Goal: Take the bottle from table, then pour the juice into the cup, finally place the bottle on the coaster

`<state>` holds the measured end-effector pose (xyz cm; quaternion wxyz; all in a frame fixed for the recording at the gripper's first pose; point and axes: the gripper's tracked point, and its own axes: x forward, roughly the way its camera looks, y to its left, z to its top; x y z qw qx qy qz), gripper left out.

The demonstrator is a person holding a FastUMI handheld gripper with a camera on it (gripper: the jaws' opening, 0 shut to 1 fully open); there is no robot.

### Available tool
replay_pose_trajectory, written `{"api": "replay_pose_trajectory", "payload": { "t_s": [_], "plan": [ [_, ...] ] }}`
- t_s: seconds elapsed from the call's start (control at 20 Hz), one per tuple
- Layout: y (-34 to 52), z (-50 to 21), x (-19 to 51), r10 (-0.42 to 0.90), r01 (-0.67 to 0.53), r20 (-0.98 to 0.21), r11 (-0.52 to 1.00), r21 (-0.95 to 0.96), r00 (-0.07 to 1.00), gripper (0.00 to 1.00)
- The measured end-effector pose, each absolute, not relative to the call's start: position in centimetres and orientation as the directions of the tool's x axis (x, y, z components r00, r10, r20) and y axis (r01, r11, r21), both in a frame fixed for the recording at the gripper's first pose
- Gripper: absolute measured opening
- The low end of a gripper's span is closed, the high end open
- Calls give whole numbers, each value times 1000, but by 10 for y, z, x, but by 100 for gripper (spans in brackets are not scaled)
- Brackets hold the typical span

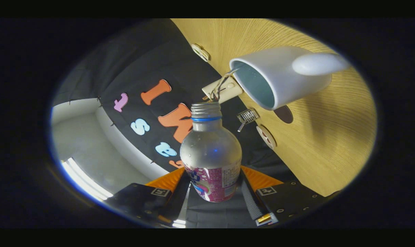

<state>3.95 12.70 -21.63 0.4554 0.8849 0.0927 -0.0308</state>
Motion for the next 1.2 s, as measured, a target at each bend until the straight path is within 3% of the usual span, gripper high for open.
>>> {"api": "replay_pose_trajectory", "payload": {
  "t_s": [1.2],
  "plan": [
    [119,-205,39,136,161,-94,-656,738,986,77]
  ]
}}
